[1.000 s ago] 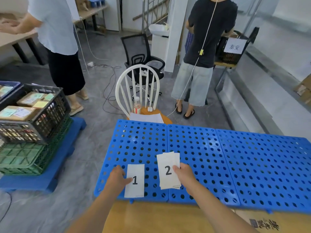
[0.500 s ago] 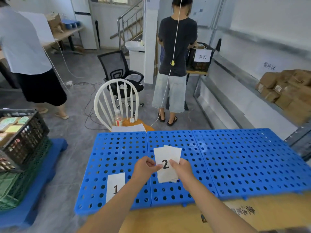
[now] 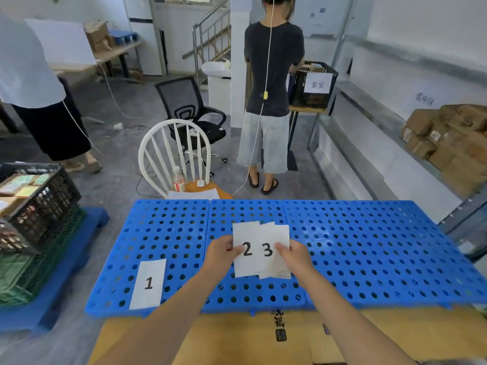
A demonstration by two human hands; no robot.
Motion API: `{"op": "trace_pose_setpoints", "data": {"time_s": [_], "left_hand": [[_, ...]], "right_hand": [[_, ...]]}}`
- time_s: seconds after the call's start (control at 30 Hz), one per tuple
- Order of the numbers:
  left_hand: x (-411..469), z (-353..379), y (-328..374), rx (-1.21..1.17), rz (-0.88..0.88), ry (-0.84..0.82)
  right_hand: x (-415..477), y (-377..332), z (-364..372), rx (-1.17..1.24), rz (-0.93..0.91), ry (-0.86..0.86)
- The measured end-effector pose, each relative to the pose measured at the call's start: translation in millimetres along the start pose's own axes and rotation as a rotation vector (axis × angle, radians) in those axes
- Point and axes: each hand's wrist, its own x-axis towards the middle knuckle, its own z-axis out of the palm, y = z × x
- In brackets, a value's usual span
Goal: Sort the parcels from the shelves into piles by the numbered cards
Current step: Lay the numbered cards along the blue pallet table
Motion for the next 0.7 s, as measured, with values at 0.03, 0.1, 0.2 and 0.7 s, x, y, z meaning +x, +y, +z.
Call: {"op": "trace_pose_setpoints", "data": {"time_s": [0.03, 0.1, 0.2, 0.7], "left_hand": [[-1.0, 1.7, 1.1, -0.017, -0.008, 0.019], [-3.9, 7.2, 1.3, 0.02, -0.025, 0.042], [-9.1, 22.6, -6.2, 0.105, -0.07, 0.055], [-13.0, 76.0, -55.4, 0.226, -0.256, 0.137]], "right_hand": [[3.6, 4.6, -10.4, 0.025, 0.009, 0.016], [9.3, 13.1, -31.8, 0.062, 0.031, 0.051], [16.9, 28.5, -59.3, 0.047, 0.044, 0.086], [14.8, 78.8, -113.4, -0.064, 0.05, 0.029]]}}
